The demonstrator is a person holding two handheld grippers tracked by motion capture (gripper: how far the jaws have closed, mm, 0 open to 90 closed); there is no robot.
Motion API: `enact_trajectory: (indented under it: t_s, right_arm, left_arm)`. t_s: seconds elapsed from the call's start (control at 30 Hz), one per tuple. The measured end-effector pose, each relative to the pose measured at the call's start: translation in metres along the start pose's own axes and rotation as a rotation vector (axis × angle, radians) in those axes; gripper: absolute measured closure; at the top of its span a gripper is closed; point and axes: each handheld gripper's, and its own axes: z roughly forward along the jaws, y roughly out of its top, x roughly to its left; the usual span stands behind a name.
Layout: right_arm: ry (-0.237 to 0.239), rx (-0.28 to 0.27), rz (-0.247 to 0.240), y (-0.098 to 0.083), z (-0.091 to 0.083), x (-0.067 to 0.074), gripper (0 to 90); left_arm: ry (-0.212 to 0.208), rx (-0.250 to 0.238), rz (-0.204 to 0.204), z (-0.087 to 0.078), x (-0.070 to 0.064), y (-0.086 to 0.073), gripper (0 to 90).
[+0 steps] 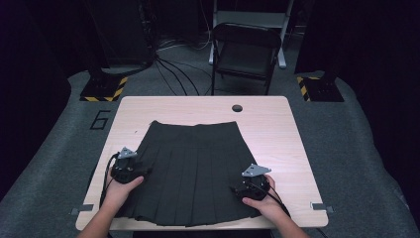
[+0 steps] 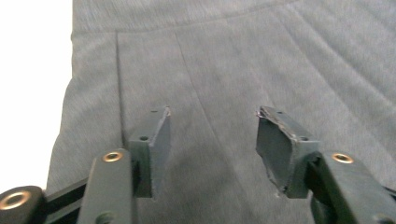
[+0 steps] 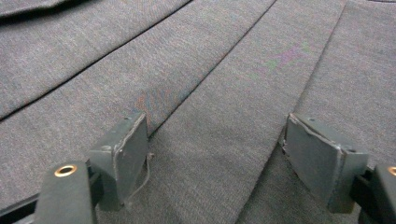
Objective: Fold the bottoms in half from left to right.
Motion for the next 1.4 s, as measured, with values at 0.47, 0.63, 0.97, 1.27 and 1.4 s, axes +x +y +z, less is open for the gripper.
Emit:
enact_trajectory:
  t_s: [0.47,0.63,0.97,1.27,1.4]
  right_arm:
    - [0.001,-0.001,0.005,0.0,0.0,0.0,21.8]
    - [0.002,-0.001,0.005,0.0,0.0,0.0,21.8]
    - [0.001,-0.004,0.005,-0.001,0.0,0.0,21.8]
    - [0.001,-0.005,0.005,-0.001,0.0,0.0,21.8]
    - [0.002,-0.005,0.006,-0.001,0.0,0.0,21.8]
  left_arm:
    - [0.077,-0.062,-0.09,-0.017,0.034,-0.007,52.8]
    - [0.118,-0.059,-0.127,-0.021,0.054,-0.021,52.8]
    - [0.144,-0.069,-0.19,-0.018,0.067,-0.03,53.4]
    - [0.114,-0.083,-0.178,-0.008,0.066,-0.03,56.9]
    - [0.138,-0.082,-0.177,-0.005,0.066,-0.031,55.9]
